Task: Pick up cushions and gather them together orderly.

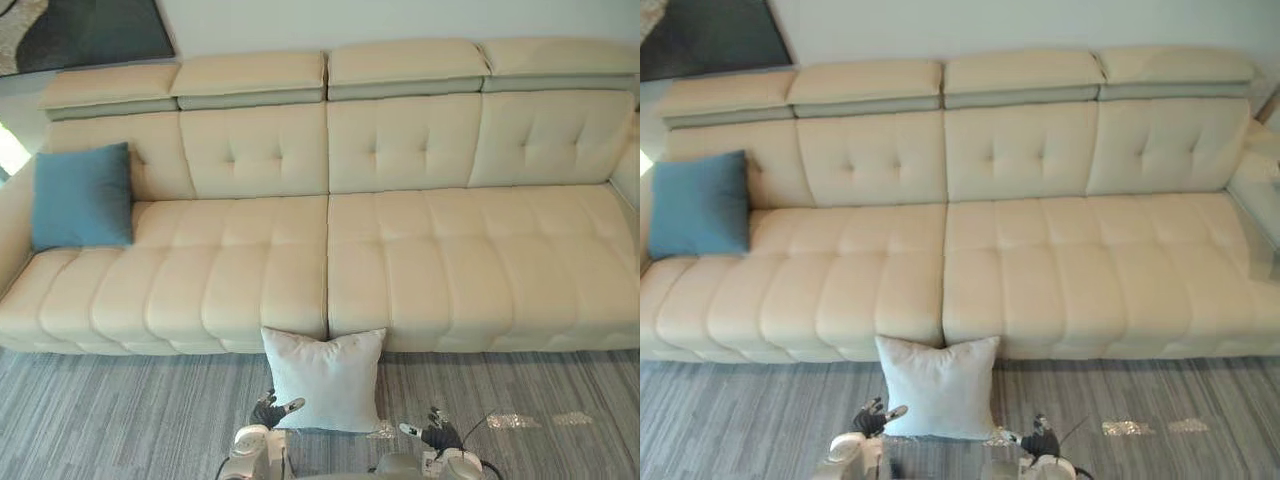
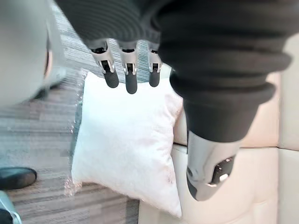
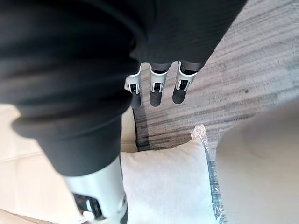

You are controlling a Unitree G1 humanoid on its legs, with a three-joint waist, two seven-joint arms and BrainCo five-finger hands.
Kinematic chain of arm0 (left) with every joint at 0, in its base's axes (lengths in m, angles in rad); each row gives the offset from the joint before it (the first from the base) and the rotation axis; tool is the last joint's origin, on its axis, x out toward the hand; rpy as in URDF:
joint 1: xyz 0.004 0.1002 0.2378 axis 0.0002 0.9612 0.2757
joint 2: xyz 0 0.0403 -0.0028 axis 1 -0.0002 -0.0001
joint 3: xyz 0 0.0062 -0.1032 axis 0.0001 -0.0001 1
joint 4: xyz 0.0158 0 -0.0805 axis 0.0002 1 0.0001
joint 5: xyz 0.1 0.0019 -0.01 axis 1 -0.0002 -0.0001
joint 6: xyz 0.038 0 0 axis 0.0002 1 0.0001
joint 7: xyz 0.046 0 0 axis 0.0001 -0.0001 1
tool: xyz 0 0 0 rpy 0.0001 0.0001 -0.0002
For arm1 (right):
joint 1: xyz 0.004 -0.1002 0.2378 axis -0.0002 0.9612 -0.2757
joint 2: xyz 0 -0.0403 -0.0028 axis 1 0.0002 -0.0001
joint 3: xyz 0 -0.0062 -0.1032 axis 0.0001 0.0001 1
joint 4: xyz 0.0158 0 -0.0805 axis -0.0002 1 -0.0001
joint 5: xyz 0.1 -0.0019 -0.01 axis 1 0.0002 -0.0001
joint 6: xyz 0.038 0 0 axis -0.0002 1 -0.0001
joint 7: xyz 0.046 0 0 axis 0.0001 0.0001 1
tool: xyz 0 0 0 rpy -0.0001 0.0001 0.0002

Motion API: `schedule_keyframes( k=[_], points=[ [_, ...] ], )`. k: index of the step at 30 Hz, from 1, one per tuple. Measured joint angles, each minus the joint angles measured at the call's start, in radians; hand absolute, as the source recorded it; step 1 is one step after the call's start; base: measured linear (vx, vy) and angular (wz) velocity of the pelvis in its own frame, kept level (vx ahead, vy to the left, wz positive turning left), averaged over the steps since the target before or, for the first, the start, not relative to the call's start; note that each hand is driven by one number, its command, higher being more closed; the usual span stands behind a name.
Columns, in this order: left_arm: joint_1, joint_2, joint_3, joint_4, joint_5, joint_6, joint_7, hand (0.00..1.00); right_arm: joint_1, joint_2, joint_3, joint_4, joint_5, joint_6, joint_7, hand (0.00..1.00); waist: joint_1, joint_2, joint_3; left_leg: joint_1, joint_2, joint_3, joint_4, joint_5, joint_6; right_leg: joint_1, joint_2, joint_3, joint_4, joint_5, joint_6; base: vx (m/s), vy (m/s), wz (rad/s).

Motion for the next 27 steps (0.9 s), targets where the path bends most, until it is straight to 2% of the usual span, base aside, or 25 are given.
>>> schedule_keyframes(
  k=[3,10,15,18,19,20,21,22,23,24,25,27],
  points=[
    [-0.001,0.007,-0.001,-0.003,0.018,0.002,-0.002,0.0,0.006,0.01,0.0,0.005,0.0,0.002,0.002,0.0,0.006,-0.019,-0.01,0.004,-0.024,0.011,-0.014,-0.006,0.01,0.026,-0.022,0.005,-0.046,0.012,0.019,0.14,0.164,0.0],
    [0.016,0.003,-0.002,0.003,0.02,0.006,-0.006,0.0,0.008,0.018,-0.007,0.019,-0.005,0.001,0.002,0.0,0.001,-0.012,-0.023,0.091,-0.04,0.063,-0.094,-0.008,0.013,0.065,-0.032,0.051,-0.114,0.031,0.03,0.04,0.052,-0.23],
    [0.022,0.002,-0.011,0.005,0.036,0.011,-0.007,0.0,0.001,0.019,-0.009,0.039,-0.007,0.002,0.002,0.0,0.001,-0.021,-0.034,0.111,-0.051,0.085,-0.132,-0.003,0.009,0.06,-0.03,0.069,-0.117,0.04,0.038,0.03,0.019,-0.14],
    [0.021,0.005,-0.011,0.007,0.035,0.012,-0.007,0.0,-0.012,0.015,-0.009,0.043,-0.008,0.002,0.003,0.0,0.002,-0.018,-0.034,0.123,-0.048,0.097,-0.147,-0.003,0.01,-0.02,-0.015,0.084,0.046,0.049,0.054,0.03,0.003,-0.14],
    [0.021,0.008,-0.011,0.006,0.035,0.012,-0.006,0.0,-0.013,0.019,-0.009,0.042,-0.008,0.002,0.003,0.0,0.002,-0.027,-0.029,0.132,-0.044,0.094,-0.149,-0.003,0.011,-0.04,-0.013,0.083,0.098,0.055,0.061,0.0,-0.013,0.09],
    [0.02,0.012,-0.009,0.005,0.034,0.011,-0.006,0.0,-0.014,0.023,-0.01,0.042,-0.007,0.001,0.002,0.0,0.003,-0.034,-0.025,0.144,-0.04,0.087,-0.154,-0.004,0.011,-0.047,-0.009,0.081,0.143,0.065,0.058,0.01,-0.033,0.16],
    [0.016,0.007,-0.006,0.008,0.033,0.012,-0.006,0.0,-0.012,0.016,-0.015,0.04,-0.008,0.0,0.003,0.0,0.001,-0.02,-0.02,0.157,-0.025,0.077,-0.162,-0.003,0.011,-0.084,0.007,0.086,0.203,0.051,0.038,0.0,-0.044,0.3],
    [0.016,0.017,-0.002,0.018,0.031,0.012,-0.004,0.0,-0.007,0.016,-0.009,0.039,-0.007,0.0,0.003,0.0,0.001,-0.032,-0.026,0.154,-0.027,0.059,-0.161,-0.004,0.01,-0.085,0.011,0.083,0.136,0.041,0.025,0.0,-0.027,0.3],
    [0.016,0.024,-0.002,0.022,0.031,0.011,-0.004,0.0,-0.005,0.019,-0.005,0.039,-0.007,0.0,0.003,0.0,0.002,-0.045,-0.029,0.152,-0.037,0.054,-0.161,-0.003,0.009,-0.085,0.004,0.081,0.097,0.063,0.023,0.03,-0.072,0.42],
    [0.006,0.025,-0.001,0.026,0.031,0.011,-0.004,0.0,-0.002,0.024,-0.014,0.044,-0.007,0.001,0.002,0.0,0.002,-0.049,-0.027,0.15,-0.05,0.032,-0.164,-0.001,0.005,-0.057,-0.013,0.061,0.051,0.043,0.024,0.04,-0.068,0.27],
    [0.004,0.02,-0.001,0.025,0.029,0.011,-0.004,0.0,-0.002,0.022,-0.023,0.043,-0.007,0.001,0.003,0.0,0.004,-0.045,-0.029,0.15,-0.048,0.031,-0.164,0.001,0.003,-0.042,-0.011,0.055,0.024,0.043,0.024,0.05,-0.075,0.18],
    [0.007,0.012,0.0,0.026,0.022,0.01,-0.003,0.0,-0.003,0.018,-0.038,0.042,-0.007,0.001,0.003,0.0,0.005,-0.015,-0.033,0.141,-0.047,0.031,-0.168,0.003,0.0,-0.025,-0.009,0.046,-0.032,0.036,0.018,0.03,-0.042,0.02]
  ],
)
